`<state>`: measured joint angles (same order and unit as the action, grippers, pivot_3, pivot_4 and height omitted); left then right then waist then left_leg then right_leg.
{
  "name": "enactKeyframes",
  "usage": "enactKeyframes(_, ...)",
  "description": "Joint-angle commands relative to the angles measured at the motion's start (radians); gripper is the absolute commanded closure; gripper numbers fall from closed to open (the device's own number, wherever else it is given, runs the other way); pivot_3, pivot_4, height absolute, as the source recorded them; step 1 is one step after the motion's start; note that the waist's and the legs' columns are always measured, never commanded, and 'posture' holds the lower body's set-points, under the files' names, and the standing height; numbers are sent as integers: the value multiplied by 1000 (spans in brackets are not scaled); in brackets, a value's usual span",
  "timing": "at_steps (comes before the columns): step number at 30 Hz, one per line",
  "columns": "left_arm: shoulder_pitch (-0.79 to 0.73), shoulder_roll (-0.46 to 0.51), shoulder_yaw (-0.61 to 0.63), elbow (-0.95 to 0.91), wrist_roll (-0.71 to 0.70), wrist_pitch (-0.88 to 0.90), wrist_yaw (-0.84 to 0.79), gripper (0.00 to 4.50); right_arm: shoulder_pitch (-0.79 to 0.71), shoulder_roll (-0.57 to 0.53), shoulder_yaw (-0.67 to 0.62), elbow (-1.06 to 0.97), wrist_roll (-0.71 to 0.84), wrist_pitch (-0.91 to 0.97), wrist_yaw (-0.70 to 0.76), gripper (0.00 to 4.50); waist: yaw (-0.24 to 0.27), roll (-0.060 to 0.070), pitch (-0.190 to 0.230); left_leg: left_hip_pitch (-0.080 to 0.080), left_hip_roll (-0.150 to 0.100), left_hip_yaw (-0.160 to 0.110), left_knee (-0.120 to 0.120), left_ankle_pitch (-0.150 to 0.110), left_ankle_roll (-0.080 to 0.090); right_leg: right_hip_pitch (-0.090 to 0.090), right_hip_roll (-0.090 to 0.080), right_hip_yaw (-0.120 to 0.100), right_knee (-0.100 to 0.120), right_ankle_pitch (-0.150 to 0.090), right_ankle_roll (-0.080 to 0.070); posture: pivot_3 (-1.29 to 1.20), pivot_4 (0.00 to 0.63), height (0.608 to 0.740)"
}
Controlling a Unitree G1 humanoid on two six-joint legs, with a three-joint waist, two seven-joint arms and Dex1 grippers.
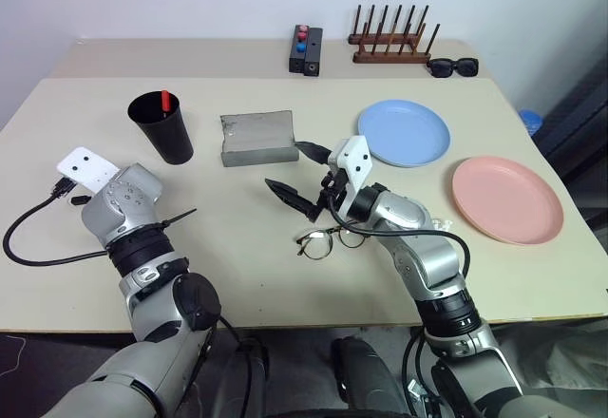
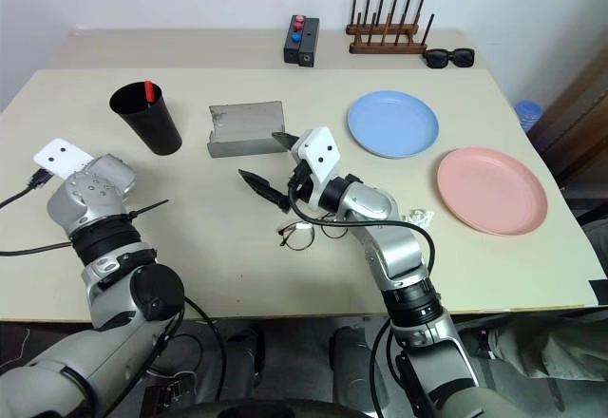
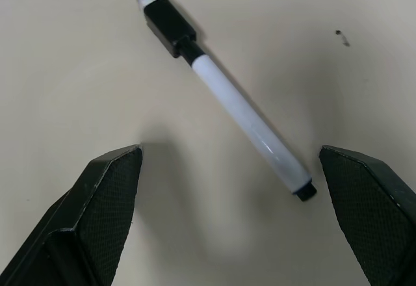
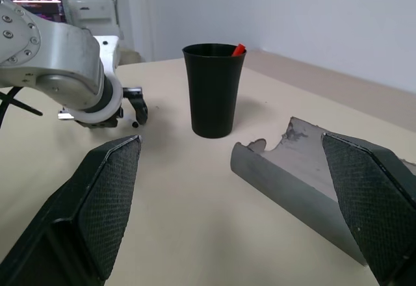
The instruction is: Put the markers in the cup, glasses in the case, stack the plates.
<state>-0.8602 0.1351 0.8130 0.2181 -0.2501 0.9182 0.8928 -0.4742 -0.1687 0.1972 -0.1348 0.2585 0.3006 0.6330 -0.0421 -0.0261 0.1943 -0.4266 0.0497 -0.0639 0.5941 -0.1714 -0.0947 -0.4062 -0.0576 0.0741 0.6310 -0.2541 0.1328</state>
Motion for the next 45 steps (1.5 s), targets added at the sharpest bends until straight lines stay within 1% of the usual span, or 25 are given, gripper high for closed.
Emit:
enactKeyframes(1,-14,19,22,-10,6,-41,31,1319,-1,-3,-1,-49,12,1,3,0,0,0,0,0,0,0,0,0,0,0,0,0,0,0,0,0,150,740)
enactKeyframes(6,-6,22,18,-16,2,-48,36,3846,2,-7,2,-51,16,6,7,0,3,0,0,0,0,0,0,0,0,0,0,0,0,0,0,0,150,740)
enactKeyframes(7,-4,21,17,-18,1,-43,35,4462,2,-7,2,-51,16,6,7,0,3,0,0,0,0,0,0,0,-1,0,0,0,0,0,0,0,150,740)
enactKeyframes(13,23,34,-21,-40,16,-61,-4,4462,3,-5,6,-51,15,9,9,0,1,0,0,0,0,0,0,0,-1,0,0,0,0,0,0,0,150,740)
enactKeyframes(16,59,68,-110,-80,48,-135,-92,4462,6,-4,9,-54,15,10,8,0,1,0,0,0,0,0,-1,0,-1,0,0,0,0,0,0,0,150,740)
enactKeyframes(17,71,80,-144,-96,58,-178,-133,4462,6,-4,10,-54,14,10,8,0,0,0,0,0,0,0,-1,0,-1,-1,0,0,0,0,0,0,150,740)
enactKeyframes(19,105,133,-265,-161,96,-355,-298,4462,8,-3,10,-55,15,10,8,0,1,0,0,0,0,0,-1,1,-1,-1,0,0,0,0,0,0,150,740)
enactKeyframes(21,116,183,-377,-193,117,-482,-458,4462,8,0,7,-54,15,5,4,0,4,0,0,-1,0,0,-2,1,-2,-2,0,0,0,0,0,0,150,740)
enactKeyframes(25,96,231,-527,-159,157,-618,-641,4462,-7,20,-12,-43,21,-9,-16,0,15,0,0,-1,0,1,-2,2,-3,-1,0,0,-1,0,-1,0,150,740)
enactKeyframes(27,73,236,-566,-117,172,-662,-690,4462,-21,36,-29,-34,29,-21,-30,0,20,0,0,-1,0,1,-2,2,-3,-1,0,0,-1,0,-1,0,150,740)
enactKeyframes(30,48,228,-604,-32,192,-717,-725,4462,-45,61,-65,-20,36,-48,-59,0,21,0,0,-1,0,1,-2,2,-3,-1,0,0,-1,0,-2,0,150,740)
enactKeyframes(35,48,209,-621,78,224,-811,-718,4462,-63,69,-94,-21,46,-68,-76,0,22,0,0,-1,0,1,-3,2,-2,-2,0,0,-1,0,-1,0,150,740)
enactKeyframes(39,61,207,-628,121,266,-853,-686,4462,-58,62,-99,-29,47,-67,-78,0,23,0,0,-1,0,1,-3,2,-2,-2,0,0,-1,0,-1,0,150,740)
enactKeyframes(45,97,197,-617,141,278,-866,-670,4462,-42,53,-93,-39,48,-63,-77,0,23,0,0,-1,0,1,-3,2,-2,-2,0,0,-1,0,-1,0,150,740)
